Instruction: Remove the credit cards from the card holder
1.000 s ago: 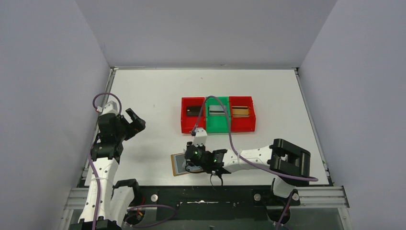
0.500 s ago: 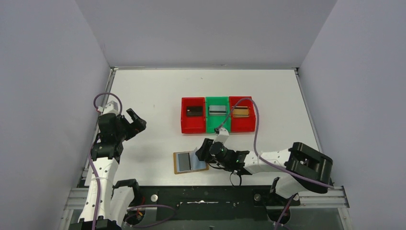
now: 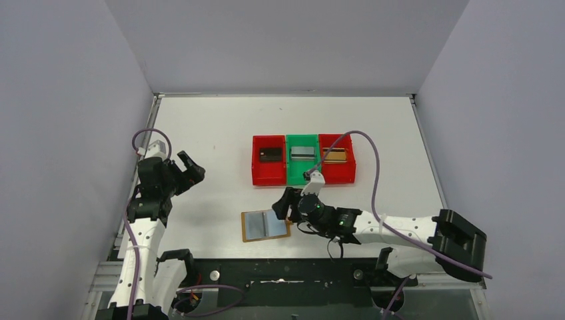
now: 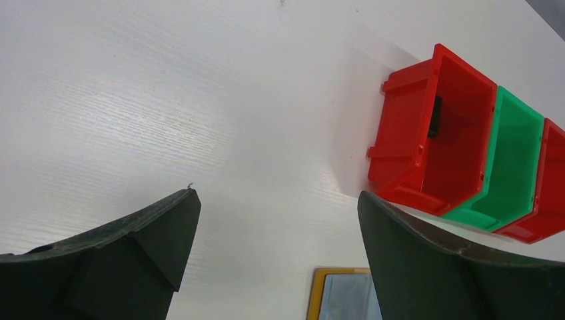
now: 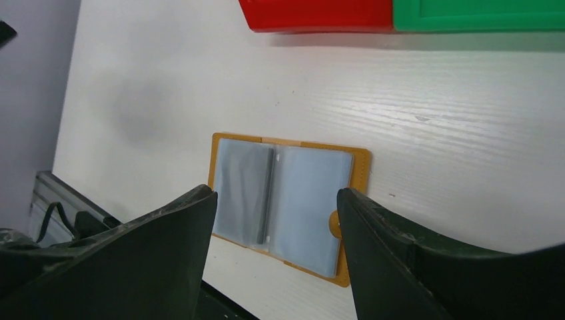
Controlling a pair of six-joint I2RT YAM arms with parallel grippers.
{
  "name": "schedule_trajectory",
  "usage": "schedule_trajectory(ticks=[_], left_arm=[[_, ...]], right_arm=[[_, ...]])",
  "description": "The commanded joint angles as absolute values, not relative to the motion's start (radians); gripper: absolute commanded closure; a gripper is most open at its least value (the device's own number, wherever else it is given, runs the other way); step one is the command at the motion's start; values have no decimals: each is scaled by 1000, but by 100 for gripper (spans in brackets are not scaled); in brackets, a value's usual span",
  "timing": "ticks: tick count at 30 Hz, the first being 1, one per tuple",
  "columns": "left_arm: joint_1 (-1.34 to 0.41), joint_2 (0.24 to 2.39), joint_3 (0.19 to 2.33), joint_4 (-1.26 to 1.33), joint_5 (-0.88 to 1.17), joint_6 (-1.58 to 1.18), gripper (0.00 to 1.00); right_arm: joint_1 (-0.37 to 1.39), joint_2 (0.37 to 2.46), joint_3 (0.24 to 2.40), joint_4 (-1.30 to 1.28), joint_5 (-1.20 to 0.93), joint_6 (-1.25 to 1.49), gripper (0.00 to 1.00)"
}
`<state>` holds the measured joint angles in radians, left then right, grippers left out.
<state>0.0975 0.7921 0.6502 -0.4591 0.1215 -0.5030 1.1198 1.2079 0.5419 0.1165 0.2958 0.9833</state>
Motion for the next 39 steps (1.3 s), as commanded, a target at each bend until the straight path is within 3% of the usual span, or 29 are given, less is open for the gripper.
schedule_trajectory(ticks=[1, 5, 8, 12, 25, 32, 39], left_arm=[[89, 792, 661, -408, 137, -488, 9], [86, 784, 664, -428, 84, -492, 10], [84, 768, 673, -447, 22, -504, 9], [83, 752, 677, -457, -19, -513, 9], [81, 750, 677, -459, -23, -514, 9], [81, 759, 669, -442, 16, -504, 9], [64, 800, 672, -413, 148, -468, 9]], right_arm=[[1195, 1386, 733, 81, 332, 926, 32], [1281, 1644, 1032, -206, 485, 950, 31], [1321, 1776, 1191, -382, 574, 973, 41], [1350, 1848, 1287, -450, 593, 951, 45], [1367, 1968, 1315, -469, 534, 980, 60], [1363, 1950, 1286, -461, 544, 1014, 82], [1303, 1763, 1024, -65, 421, 1029, 93]])
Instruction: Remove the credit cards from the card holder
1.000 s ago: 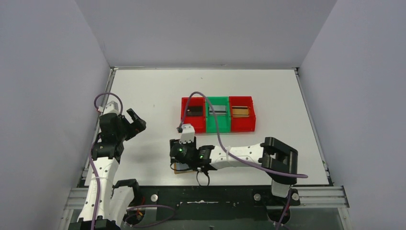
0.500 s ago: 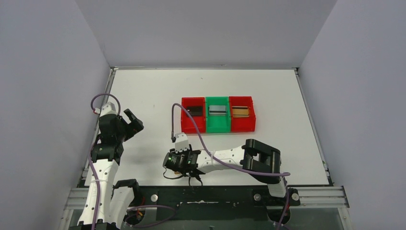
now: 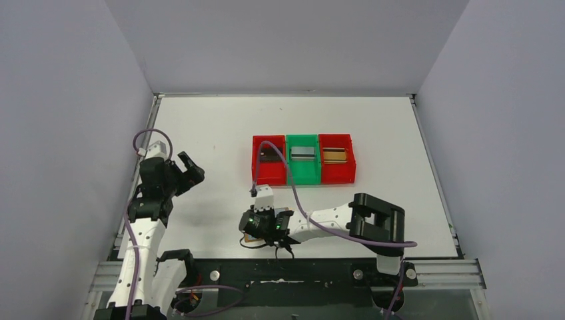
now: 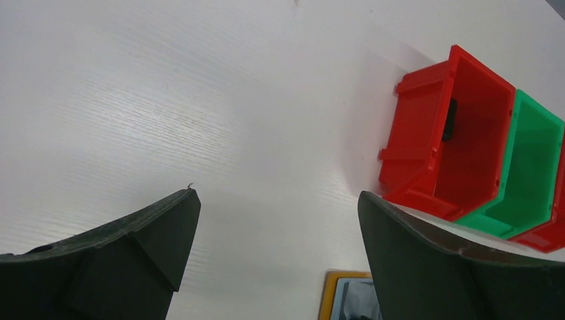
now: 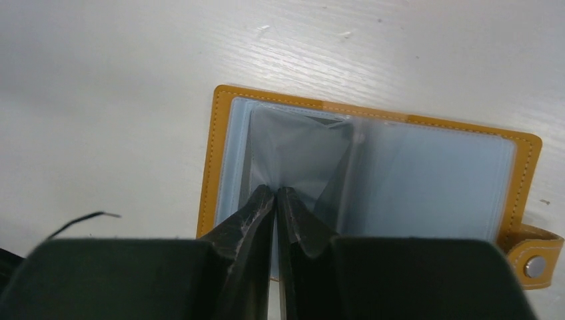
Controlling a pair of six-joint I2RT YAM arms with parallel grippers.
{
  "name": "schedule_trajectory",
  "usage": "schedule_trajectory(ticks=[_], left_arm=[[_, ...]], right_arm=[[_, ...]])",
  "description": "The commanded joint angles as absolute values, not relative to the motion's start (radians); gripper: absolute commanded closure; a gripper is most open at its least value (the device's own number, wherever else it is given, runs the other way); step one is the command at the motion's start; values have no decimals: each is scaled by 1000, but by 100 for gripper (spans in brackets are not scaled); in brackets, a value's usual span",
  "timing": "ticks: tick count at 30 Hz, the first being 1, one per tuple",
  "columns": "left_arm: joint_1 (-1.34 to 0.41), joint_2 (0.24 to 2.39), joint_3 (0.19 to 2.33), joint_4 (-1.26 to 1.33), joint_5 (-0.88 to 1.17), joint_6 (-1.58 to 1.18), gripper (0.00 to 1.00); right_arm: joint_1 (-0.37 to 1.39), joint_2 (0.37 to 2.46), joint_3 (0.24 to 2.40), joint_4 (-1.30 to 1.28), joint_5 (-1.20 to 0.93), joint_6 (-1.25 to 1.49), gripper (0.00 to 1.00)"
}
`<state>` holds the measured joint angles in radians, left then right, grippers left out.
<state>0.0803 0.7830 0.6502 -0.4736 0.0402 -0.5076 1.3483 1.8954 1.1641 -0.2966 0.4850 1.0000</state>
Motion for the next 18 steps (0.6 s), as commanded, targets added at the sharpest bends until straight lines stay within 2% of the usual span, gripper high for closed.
schedule_trajectory(ticks=[1, 7, 10, 18], left_arm=[[53, 806, 674, -412, 173, -464, 10], [-50, 826, 617, -311, 487, -534, 16], [-139, 846, 579, -271, 575, -597, 19], [-473, 836, 424, -99, 401, -811, 20]], right_arm=[[1289, 1732, 974, 8, 391, 1029, 93], [1189, 1582, 690, 474, 198, 1051, 91], [1153, 1562, 585, 665, 131, 1089, 90], [1141, 1590, 503, 852, 95, 1129, 89]])
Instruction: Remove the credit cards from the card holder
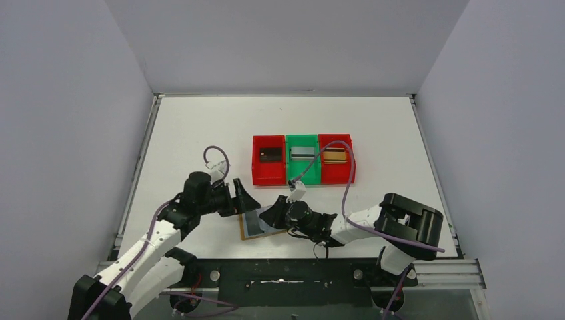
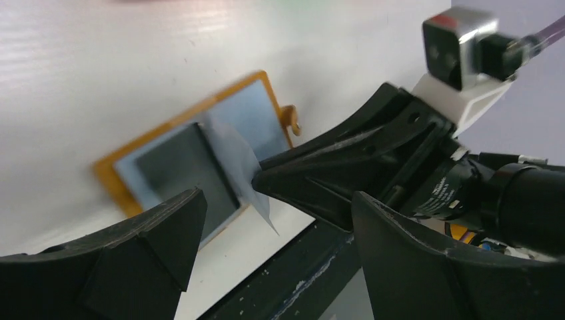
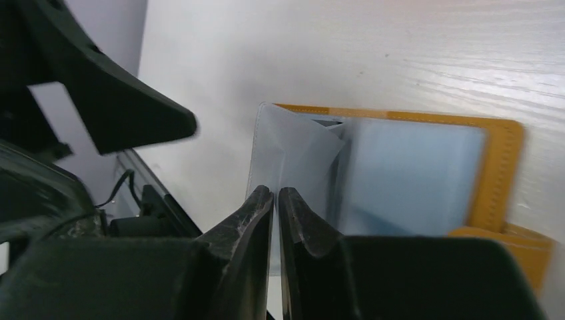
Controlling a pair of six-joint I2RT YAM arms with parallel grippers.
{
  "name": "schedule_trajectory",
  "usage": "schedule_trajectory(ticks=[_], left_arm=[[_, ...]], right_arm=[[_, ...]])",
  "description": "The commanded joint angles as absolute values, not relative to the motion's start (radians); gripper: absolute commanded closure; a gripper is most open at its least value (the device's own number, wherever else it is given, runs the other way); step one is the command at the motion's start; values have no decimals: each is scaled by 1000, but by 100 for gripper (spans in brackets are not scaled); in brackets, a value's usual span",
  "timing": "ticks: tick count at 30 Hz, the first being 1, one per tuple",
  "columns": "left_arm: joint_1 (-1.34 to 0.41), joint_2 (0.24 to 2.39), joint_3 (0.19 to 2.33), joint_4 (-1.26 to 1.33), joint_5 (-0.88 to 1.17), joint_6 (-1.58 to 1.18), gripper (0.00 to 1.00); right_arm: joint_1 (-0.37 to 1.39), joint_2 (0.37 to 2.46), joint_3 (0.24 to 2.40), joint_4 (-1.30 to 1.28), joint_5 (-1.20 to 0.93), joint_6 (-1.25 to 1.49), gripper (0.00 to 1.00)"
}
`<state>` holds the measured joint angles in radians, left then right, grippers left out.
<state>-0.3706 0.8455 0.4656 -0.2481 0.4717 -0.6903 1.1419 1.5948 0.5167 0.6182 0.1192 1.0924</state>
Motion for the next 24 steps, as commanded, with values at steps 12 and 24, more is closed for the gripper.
schedule_trajectory(ticks=[12, 24], left_arm=[[-565, 845, 293, -14, 335, -897, 34], [-569, 919, 247, 33, 323, -892, 56]], right_arm=[[1141, 1669, 489, 914, 100, 1239, 85], [1163, 1492, 476, 598, 281, 1201, 74]])
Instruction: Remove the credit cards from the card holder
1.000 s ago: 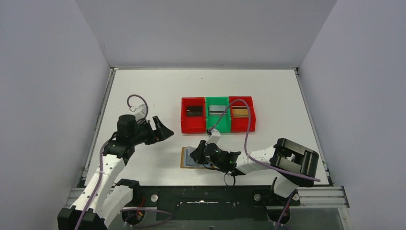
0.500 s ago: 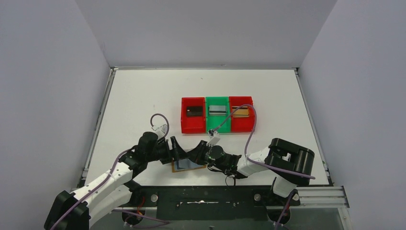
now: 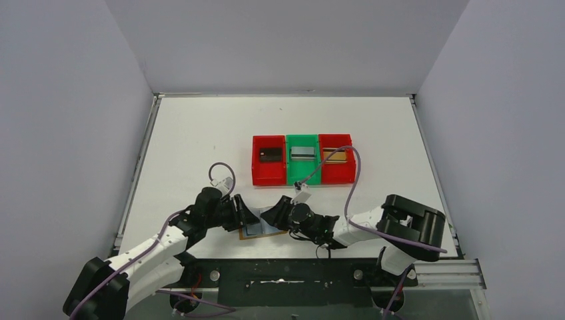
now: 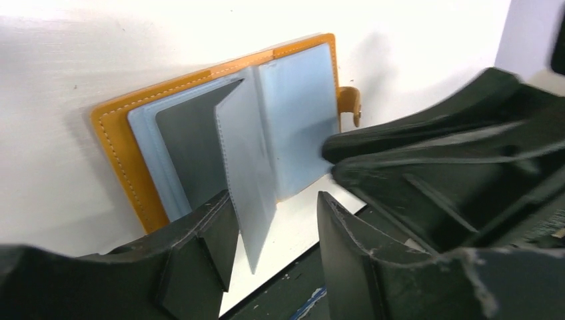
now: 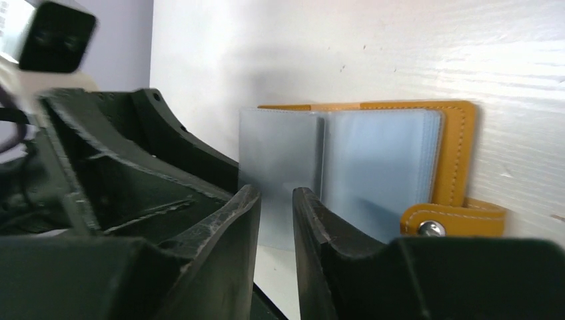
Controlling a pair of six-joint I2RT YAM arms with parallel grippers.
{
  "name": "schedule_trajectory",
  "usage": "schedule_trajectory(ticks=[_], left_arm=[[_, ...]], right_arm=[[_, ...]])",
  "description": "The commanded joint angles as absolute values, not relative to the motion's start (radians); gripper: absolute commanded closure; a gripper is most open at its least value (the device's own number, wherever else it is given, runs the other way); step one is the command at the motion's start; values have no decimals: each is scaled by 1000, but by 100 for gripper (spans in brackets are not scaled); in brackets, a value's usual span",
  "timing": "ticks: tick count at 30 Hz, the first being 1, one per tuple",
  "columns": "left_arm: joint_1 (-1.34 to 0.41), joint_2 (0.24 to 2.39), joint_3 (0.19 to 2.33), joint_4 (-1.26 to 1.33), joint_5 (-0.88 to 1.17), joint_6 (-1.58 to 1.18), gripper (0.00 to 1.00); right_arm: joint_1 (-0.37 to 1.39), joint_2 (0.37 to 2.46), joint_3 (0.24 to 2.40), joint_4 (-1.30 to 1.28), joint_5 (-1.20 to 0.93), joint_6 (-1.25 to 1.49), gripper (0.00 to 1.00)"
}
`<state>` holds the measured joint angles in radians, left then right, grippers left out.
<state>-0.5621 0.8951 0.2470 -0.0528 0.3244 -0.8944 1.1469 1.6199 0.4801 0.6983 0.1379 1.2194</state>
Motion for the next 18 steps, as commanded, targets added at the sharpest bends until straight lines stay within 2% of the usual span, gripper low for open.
schedule_trajectory(ticks=[1, 5, 10, 15, 18], left_arm=[[-570, 928, 247, 41, 326, -894, 60], [-581, 958, 272, 50, 328, -894, 66], [-597, 983, 323, 5, 274, -860, 77], [-622, 1008, 390, -37, 249, -848, 77], [-658, 1048, 431, -36, 225, -853, 72]], right_arm=[[1165, 1464, 470, 559, 306, 1209, 72], [1159, 1371, 426, 486, 357, 1221, 67], [1172, 1232, 427, 288, 427, 1179, 50], [1166, 1125, 402, 177, 469, 1186, 46], [1165, 1074, 367, 177, 491, 1206, 42]])
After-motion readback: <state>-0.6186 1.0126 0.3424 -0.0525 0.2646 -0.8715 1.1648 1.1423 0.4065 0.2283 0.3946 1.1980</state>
